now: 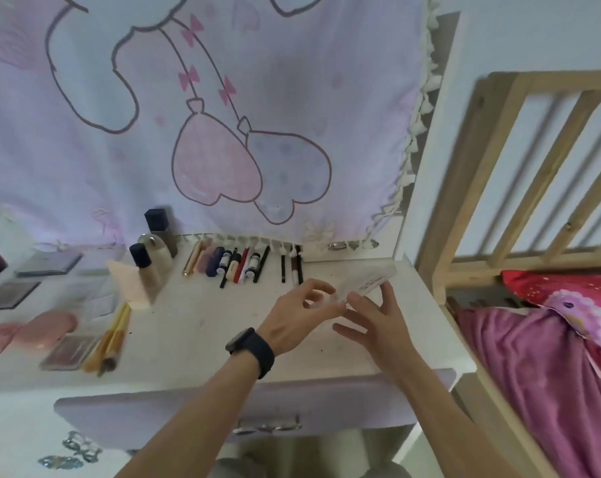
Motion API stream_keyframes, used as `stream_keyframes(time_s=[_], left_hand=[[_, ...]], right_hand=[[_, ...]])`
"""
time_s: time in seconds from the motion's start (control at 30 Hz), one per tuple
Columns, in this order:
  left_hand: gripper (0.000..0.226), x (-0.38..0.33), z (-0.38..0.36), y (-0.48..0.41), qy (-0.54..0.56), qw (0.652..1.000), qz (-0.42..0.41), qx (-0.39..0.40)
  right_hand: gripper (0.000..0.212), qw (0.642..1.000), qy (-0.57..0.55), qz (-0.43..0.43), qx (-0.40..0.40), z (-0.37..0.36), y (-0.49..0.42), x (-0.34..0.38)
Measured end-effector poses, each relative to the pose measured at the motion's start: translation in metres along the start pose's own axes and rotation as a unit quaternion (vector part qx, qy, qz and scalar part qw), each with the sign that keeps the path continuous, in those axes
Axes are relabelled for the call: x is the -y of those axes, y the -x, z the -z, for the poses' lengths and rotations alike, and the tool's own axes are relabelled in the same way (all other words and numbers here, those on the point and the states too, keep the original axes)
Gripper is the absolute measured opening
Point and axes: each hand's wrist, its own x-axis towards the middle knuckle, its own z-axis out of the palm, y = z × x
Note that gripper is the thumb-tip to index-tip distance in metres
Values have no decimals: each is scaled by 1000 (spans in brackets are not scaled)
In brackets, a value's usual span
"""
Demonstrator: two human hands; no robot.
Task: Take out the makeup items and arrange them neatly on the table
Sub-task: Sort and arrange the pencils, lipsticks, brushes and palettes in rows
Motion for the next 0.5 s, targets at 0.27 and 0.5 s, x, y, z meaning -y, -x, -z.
stream_keyframes(time_s=[0.27,0.5], left_hand=[[49,13,17,-61,1,997,-9,70],[50,15,11,-68,-12,997,-9,78]], right_hand=[[59,996,40,55,-63,5,-48,-14],[59,994,18,77,-71,12,-50,-25]])
